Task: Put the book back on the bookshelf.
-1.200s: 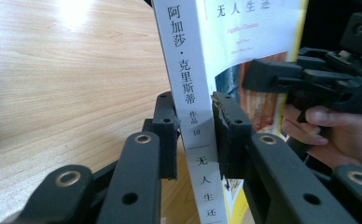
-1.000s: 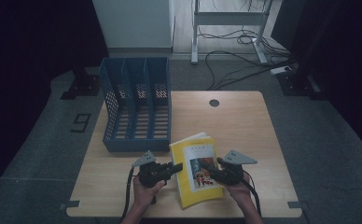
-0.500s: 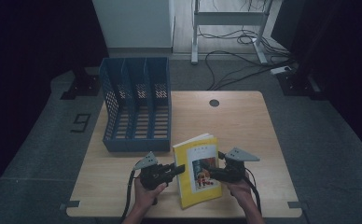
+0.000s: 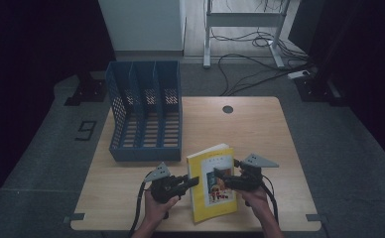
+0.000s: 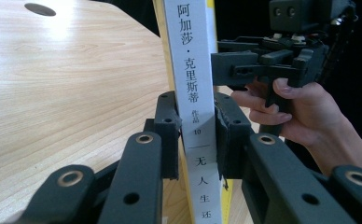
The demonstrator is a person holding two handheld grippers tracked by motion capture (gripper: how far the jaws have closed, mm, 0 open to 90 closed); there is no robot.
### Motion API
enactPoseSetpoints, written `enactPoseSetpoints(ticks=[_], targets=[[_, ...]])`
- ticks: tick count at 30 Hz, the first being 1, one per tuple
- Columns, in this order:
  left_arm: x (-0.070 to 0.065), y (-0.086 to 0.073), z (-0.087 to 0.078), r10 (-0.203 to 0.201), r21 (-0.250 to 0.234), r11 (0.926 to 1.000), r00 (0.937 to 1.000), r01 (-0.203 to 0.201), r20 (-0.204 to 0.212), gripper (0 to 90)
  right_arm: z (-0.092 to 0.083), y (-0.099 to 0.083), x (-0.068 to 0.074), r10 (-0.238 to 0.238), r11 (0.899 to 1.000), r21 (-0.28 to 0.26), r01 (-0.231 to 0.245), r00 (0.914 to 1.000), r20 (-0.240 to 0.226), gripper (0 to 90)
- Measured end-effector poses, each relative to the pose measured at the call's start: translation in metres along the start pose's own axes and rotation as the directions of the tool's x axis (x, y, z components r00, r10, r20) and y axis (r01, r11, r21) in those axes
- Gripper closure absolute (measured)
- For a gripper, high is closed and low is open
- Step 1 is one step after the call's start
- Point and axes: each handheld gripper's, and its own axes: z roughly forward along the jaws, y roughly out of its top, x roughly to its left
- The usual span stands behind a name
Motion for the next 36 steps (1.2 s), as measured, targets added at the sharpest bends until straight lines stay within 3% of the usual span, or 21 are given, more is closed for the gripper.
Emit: enactPoseSetpoints(ticks=[7,16,25,36], targets=[[-0.005,0.001,0.000,0.025,-0.002,0.9997,0.9997,-0.025,0.003,73.8,-0.001,0.003,0.002,0.004,1.000,0.009,-0.004,1.0000,-0.008,18.0],[-0.014,0.003,-0.002,0.078,-0.007,0.9970,0.9970,-0.078,0.002,73.9,-0.008,0.011,0.013,-0.019,0.999,0.037,0.018,0.9991,0.039,16.8],[-0.026,0.008,-0.008,0.144,-0.032,0.9891,0.9896,-0.144,0.005,75.0,-0.021,0.021,0.030,-0.084,0.996,-0.025,0.086,0.9936,0.076,17.1],[-0.026,0.009,-0.007,0.144,-0.024,0.9893,0.9896,-0.144,-0.003,75.1,-0.024,0.021,0.031,-0.102,0.993,-0.050,0.106,0.9915,0.081,18.5]])
